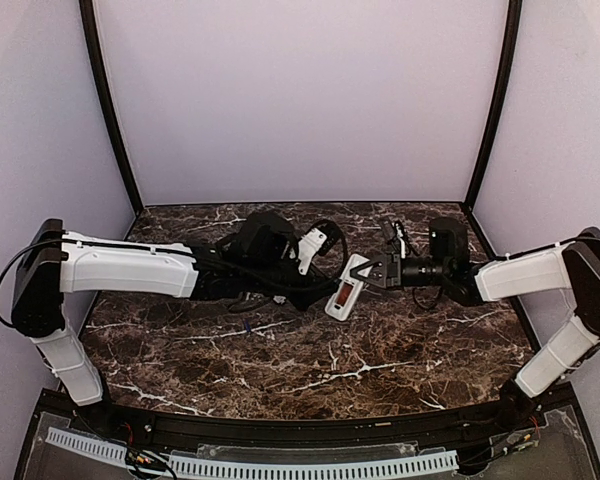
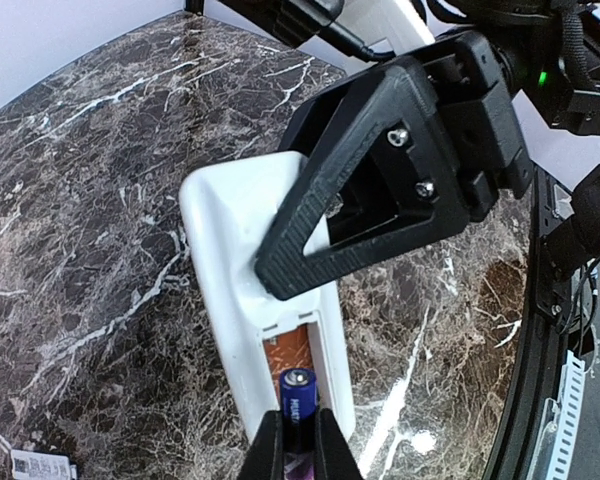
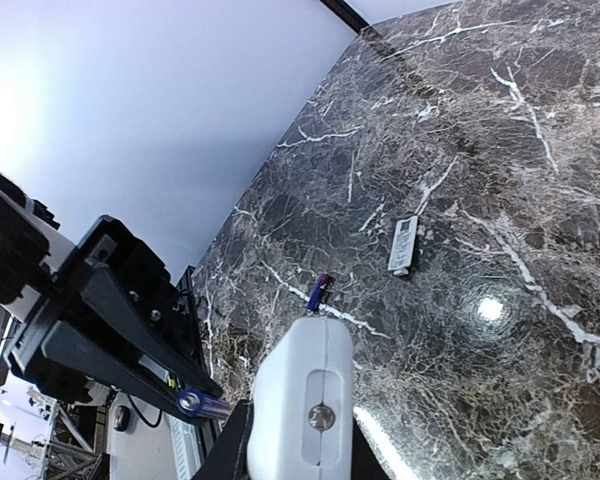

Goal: Load the batteries into the remote control
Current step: Load the battery into the battery compartment.

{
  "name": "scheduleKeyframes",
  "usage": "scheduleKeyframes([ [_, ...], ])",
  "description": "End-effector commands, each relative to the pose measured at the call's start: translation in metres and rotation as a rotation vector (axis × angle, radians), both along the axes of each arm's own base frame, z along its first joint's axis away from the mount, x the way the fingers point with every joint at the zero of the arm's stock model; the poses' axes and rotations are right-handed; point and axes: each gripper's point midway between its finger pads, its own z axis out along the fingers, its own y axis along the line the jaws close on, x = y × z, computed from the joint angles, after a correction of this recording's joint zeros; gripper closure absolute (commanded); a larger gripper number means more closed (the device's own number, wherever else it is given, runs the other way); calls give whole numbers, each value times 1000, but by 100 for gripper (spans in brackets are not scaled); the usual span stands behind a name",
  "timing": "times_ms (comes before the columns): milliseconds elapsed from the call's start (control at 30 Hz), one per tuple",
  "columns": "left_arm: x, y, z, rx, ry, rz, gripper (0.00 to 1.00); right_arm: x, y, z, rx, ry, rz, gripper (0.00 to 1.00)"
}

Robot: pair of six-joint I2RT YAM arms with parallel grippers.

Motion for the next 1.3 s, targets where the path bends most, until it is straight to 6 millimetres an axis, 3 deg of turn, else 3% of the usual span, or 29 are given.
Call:
scheduleKeyframes([
  [0,7,-5,4,-2,-7,42,100,-8,11,13,91,-3,48,100],
  [367,11,-7,-4,48,-30,81,100,-8,27,16,172,13,65,100],
  [600,12,-7,-11,50,-5,98,100,-9,28,22,224,22,66,100],
  [933,23,7,-22,114,-51,171,100,-15,28,28,266,22,97,100],
  [1267,16,12,-35,145,-14,155,100,-17,27,34,299,25,103,100],
])
